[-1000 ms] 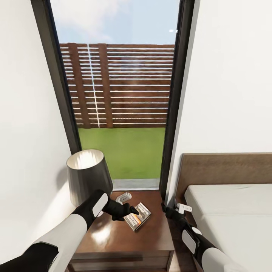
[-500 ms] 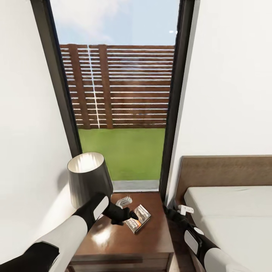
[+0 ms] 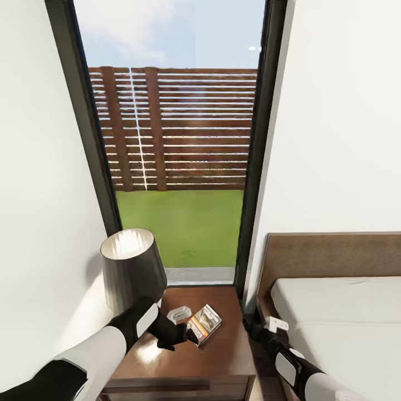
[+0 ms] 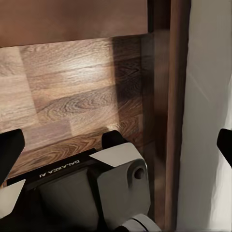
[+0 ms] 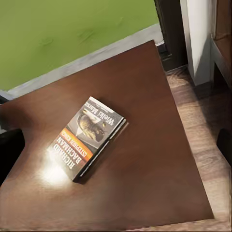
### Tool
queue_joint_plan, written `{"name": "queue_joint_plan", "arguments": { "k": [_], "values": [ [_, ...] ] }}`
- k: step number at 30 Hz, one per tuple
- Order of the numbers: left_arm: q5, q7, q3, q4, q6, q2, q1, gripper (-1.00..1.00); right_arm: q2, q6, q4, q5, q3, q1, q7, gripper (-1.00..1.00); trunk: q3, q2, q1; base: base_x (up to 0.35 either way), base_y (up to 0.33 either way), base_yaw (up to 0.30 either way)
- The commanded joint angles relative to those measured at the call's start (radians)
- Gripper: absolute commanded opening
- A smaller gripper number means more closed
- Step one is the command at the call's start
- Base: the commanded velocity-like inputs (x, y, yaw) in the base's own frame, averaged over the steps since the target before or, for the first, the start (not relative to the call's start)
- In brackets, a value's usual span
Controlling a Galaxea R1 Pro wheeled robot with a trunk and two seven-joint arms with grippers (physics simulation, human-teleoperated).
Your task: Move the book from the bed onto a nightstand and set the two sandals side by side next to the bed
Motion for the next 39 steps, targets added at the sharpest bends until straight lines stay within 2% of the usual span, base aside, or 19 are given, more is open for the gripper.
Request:
{"name": "queue_joint_plan", "arguments": {
  "k": [1,9,10,13,20,21,23,28,39],
  "values": [
    [-0.008,-0.009,-0.015,0.007,-0.01,0.001,0.002,1.0,-0.004,0.005,0.014,-0.01,-0.003,-0.001,0.008,1.0,0.002,0.007,-0.004,0.0,0.0,0.0],
    [-0.008,-0.011,-0.137,0.064,-0.147,0.006,0.02,1.0,-0.04,0.024,0.125,-0.009,-0.006,-0.001,0.012,1.0,0.027,0.063,-0.035,0.0,0.0,0.0],
    [-0.008,-0.014,-0.16,0.083,-0.188,0.01,0.022,1.0,-0.047,0.025,0.143,-0.008,-0.005,-0.001,0.012,1.0,0.03,0.07,-0.038,0.0,0.0,0.0],
    [-0.008,-0.03,-0.182,0.114,-0.25,0.016,0.024,1.0,-0.054,0.026,0.158,-0.008,-0.005,-0.002,0.012,1.0,0.04,0.091,-0.05,0.0,0.0,0.0],
    [-0.024,-0.108,-0.202,0.205,-0.417,0.022,0.026,1.0,-0.059,0.026,0.171,-0.008,-0.005,0.003,0.012,1.0,0.062,0.14,-0.077,0.0,0.0,0.0],
    [-0.059,-0.129,-0.207,0.246,-0.475,0.019,0.026,1.0,-0.06,0.026,0.173,-0.008,-0.005,0.009,0.013,1.0,0.065,0.147,-0.081,0.0,0.0,0.0],
    [-0.081,-0.138,-0.208,0.264,-0.497,0.018,0.029,1.0,-0.059,0.027,0.174,-0.007,-0.005,0.011,0.014,1.0,0.071,0.161,-0.088,0.0,0.0,0.0],
    [-0.099,-0.144,-0.21,0.278,-0.519,0.019,0.047,1.0,-0.053,0.026,0.175,-0.007,-0.004,0.018,0.015,1.0,0.087,0.196,-0.107,0.0,0.0,0.0],
    [-0.106,-0.147,-0.21,0.283,-0.557,0.025,0.077,1.0,-0.049,0.026,0.176,-0.007,-0.003,0.03,0.017,1.0,0.121,0.273,-0.15,0.0,0.0,0.0]
  ]
}}
